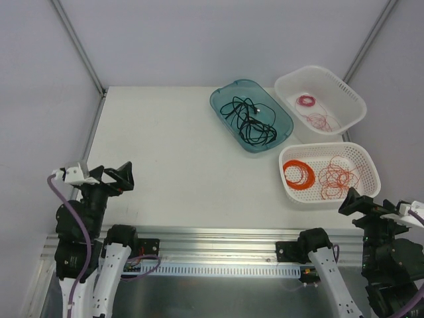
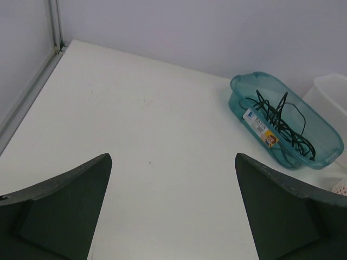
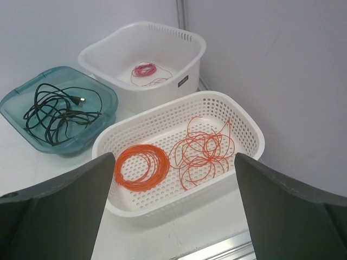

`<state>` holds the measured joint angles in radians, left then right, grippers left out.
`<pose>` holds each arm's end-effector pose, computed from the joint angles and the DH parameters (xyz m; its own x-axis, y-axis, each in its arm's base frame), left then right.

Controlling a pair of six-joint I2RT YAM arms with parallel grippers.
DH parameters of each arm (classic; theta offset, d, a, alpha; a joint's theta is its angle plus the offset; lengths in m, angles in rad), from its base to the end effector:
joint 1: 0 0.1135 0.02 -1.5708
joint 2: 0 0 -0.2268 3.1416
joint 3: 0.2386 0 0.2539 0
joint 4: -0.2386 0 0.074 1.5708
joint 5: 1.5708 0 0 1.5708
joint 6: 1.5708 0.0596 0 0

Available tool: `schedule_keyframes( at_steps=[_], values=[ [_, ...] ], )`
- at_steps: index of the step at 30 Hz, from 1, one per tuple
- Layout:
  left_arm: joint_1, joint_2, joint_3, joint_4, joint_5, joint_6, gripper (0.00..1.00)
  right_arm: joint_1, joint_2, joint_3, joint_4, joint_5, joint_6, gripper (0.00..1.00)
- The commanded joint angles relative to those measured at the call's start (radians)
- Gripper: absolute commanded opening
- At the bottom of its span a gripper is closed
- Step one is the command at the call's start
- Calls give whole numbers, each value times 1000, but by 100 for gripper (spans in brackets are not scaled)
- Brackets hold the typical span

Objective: Untangle the cables

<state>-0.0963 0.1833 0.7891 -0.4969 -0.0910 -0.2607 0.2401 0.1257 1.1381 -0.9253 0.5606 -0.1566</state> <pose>0.0983 -0.0041 0.3591 0.1030 -0.2678 -0.9579 0.0335 0.9635 -0.2658 0.0064 -0.0311 0.3938 0.0346 -0.1275 -0.9912 0.3224 0.9402 -0.1097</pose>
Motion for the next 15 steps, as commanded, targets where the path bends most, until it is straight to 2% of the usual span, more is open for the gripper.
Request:
schedule_keyframes(
  at_steps=[1, 7, 15],
  values=[
    [9, -99, -7, -38, -53, 17, 99, 1, -66, -49, 3, -22, -21, 97],
    [-5, -249, -8, -55, -87, 9, 99, 2, -156, -69, 9, 22, -11, 97],
    [-5, -338, 5, -83, -79, 21, 99, 2, -227, -98, 17, 16, -40, 97]
  ],
)
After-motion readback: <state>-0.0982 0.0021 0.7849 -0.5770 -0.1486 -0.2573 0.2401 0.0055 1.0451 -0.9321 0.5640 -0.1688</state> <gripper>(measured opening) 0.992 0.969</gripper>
